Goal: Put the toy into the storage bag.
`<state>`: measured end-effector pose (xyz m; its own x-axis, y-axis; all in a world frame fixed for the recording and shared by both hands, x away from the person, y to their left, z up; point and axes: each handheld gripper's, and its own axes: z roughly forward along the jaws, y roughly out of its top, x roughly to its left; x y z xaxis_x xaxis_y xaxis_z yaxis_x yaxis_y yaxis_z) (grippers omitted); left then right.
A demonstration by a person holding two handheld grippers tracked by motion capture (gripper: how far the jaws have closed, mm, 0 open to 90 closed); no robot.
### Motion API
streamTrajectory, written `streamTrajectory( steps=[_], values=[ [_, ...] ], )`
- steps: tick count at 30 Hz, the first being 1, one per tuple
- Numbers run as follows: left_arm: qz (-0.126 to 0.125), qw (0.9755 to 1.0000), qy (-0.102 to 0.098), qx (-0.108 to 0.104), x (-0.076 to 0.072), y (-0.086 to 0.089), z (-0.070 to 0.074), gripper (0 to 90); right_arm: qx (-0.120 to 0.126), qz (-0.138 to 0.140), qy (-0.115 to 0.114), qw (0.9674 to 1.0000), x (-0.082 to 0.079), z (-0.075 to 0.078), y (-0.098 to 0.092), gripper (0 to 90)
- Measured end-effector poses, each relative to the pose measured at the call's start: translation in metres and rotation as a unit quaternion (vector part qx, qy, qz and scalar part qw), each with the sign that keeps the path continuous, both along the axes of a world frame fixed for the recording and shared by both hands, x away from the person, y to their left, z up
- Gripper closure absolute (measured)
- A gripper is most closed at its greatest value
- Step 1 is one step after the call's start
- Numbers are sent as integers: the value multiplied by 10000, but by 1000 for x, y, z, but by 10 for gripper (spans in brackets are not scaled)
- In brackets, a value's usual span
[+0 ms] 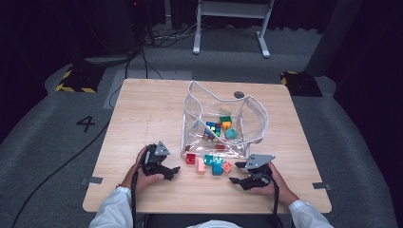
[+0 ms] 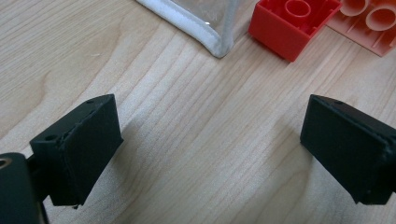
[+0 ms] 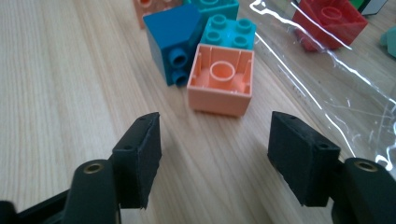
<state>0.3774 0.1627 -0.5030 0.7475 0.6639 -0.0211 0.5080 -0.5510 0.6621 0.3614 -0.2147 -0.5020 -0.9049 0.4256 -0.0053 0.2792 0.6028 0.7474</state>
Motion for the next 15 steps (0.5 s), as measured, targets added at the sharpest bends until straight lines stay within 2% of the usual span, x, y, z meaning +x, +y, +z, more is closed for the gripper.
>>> streamTrajectory(
  steps=[2,5,8,12,15],
  values=[
    [-3,10000,22,-16,0,0,0,52,11,-105,110,9999,0,0,2,355],
    [2,10000,-5,3,0,0,0,52,31,-70,-29,10000,5,-1,6,361],
    [-3,10000,11,-10,0,0,0,53,45,-113,-15,9999,7,-1,11,379],
    [2,10000,-4,4,0,0,0,53,78,-184,-5,9998,9,-1,15,439],
    [3,10000,-5,5,0,0,0,52,93,-134,-52,9999,10,-1,17,508]
  ],
)
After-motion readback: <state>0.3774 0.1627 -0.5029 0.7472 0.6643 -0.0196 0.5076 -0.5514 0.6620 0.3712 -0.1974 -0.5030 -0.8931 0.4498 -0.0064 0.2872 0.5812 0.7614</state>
